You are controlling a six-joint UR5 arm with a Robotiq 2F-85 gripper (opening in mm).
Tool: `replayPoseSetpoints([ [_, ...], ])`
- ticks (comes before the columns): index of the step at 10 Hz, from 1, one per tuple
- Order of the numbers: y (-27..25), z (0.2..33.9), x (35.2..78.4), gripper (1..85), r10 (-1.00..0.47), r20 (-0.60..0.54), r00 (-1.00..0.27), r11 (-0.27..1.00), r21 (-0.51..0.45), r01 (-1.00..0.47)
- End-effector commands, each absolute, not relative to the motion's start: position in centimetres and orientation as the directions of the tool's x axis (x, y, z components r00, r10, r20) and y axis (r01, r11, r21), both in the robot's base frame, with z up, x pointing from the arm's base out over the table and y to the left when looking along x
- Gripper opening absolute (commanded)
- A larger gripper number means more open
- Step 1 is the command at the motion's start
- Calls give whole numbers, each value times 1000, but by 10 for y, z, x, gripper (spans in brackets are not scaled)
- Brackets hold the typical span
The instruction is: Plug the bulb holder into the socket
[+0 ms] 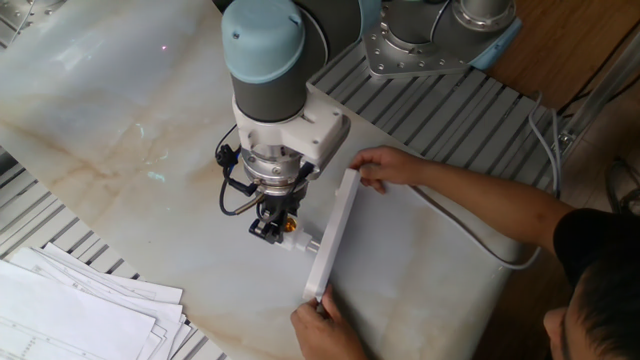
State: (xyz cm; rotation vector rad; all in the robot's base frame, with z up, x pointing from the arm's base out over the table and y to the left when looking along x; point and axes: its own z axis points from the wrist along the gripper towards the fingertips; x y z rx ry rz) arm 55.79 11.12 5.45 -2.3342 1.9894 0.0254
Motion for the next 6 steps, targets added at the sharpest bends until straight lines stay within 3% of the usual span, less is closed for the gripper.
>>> replayPoseSetpoints([
  [1,118,58,561,13,-985,-82,152,-148,-49,-988],
  [6,121,57,559,13,-985,-89,147,-144,-43,-989],
])
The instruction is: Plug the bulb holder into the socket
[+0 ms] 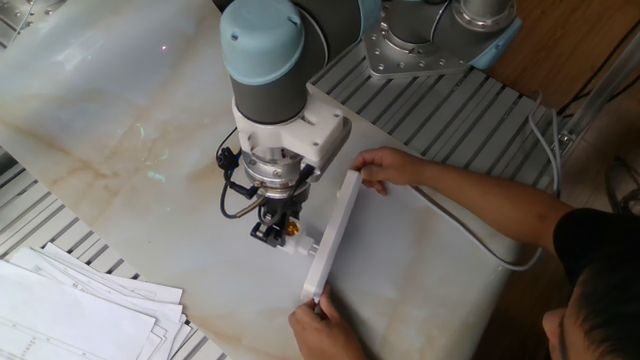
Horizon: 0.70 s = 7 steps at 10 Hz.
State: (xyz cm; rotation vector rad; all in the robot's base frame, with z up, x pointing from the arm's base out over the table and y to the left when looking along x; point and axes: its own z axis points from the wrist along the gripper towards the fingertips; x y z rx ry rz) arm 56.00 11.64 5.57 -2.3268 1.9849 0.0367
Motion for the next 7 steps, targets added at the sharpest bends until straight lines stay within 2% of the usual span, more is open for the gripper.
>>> replayPoseSetpoints([
  [1,121,58,557,13,-988,-83,134,-132,-27,-991],
  [3,126,60,558,13,-991,-69,112,-112,-15,-994],
  [7,149,54,567,13,-984,-132,121,-113,-67,-991],
])
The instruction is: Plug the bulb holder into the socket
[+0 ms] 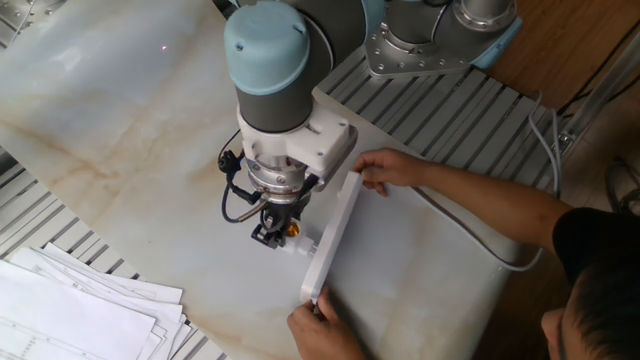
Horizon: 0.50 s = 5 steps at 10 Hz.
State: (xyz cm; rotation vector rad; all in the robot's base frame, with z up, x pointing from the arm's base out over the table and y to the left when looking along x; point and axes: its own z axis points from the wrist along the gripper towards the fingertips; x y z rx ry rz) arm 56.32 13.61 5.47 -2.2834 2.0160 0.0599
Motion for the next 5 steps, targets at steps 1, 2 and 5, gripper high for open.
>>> replayPoseSetpoints([
  [1,153,53,568,13,-981,-154,121,-110,-79,-991],
  [2,157,53,567,13,-977,-176,124,-111,-82,-990],
  [5,162,55,567,13,-975,-193,108,-93,-85,-992],
])
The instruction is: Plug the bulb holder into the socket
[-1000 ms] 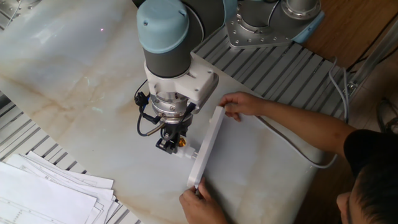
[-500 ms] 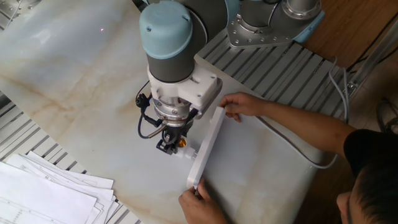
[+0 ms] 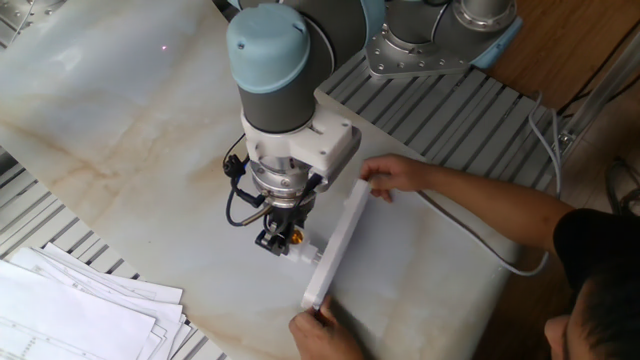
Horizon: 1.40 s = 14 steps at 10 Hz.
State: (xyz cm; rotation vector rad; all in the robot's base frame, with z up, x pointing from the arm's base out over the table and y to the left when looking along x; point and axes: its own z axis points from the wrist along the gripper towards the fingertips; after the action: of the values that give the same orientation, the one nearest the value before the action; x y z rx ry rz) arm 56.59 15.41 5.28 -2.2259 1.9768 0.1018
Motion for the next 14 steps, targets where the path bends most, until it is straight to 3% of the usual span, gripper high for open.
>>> replayPoseSetpoints([
  [1,166,54,569,13,-974,-202,101,-84,-92,-992],
  [5,164,53,565,13,-974,-206,92,-74,-93,-993],
  [14,144,53,552,13,-996,-67,-53,56,-41,-998],
])
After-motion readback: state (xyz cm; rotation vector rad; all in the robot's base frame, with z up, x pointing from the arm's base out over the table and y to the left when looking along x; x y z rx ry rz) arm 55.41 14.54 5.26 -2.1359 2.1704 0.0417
